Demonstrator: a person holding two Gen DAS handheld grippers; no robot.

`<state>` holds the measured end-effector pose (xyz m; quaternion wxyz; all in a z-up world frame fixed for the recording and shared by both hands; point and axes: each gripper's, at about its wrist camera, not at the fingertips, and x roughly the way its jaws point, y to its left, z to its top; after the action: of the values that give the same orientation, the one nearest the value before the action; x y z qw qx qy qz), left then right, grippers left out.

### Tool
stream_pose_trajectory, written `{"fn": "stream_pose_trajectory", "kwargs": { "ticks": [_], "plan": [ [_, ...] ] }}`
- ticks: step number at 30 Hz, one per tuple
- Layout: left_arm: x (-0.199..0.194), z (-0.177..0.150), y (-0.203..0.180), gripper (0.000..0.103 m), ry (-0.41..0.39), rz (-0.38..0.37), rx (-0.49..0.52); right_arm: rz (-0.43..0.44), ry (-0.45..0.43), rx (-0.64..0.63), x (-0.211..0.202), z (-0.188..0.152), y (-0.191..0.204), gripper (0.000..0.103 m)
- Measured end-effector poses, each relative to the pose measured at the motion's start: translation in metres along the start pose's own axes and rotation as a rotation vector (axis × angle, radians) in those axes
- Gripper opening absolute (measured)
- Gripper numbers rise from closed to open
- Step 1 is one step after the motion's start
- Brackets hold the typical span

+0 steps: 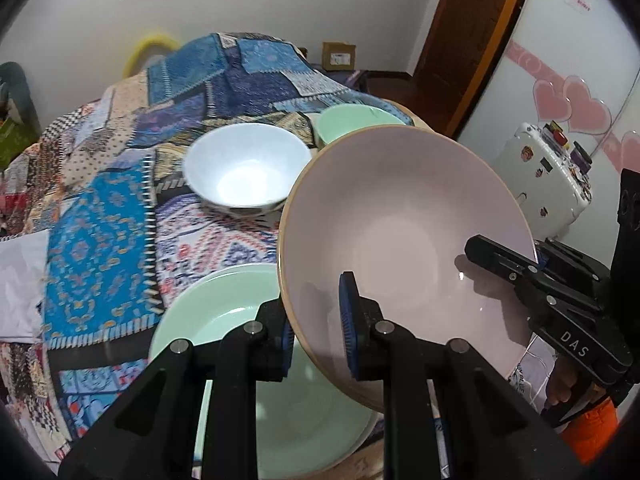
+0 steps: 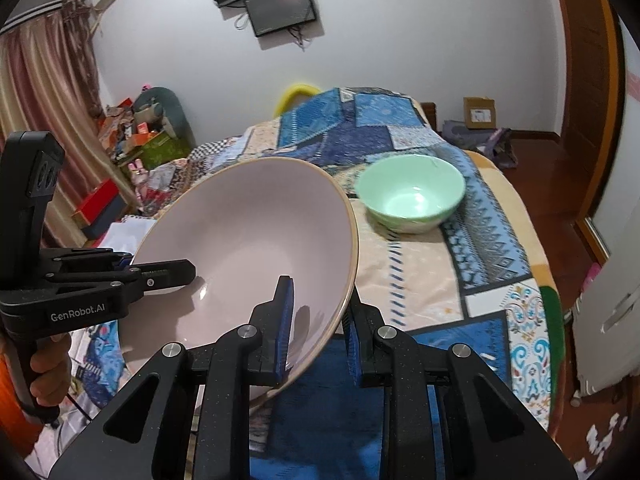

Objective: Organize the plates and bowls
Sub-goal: 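Lift the pink bowl and carry it toward the stacked plates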

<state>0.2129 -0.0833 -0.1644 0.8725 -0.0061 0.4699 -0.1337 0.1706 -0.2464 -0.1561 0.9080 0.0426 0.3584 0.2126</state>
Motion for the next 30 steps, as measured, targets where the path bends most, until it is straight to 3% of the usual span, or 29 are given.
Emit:
{"fn": "stream_pose_trajectory", "kwargs": {
  "ticks": [17, 30],
  "plan": [
    [-0.079, -0.041, 0.071, 0.02, -0.089, 0.092, -0.081, 0.099, -0.009, -0.121, 0.012, 0.005, 0.089, 0.021],
    [-0.112, -0.081, 0.133, 0.02, -0.089, 0.162, -0.168, 0.179, 0.037, -0.195, 0.036, -0.002, 0.145, 0.021]
  ]
}}
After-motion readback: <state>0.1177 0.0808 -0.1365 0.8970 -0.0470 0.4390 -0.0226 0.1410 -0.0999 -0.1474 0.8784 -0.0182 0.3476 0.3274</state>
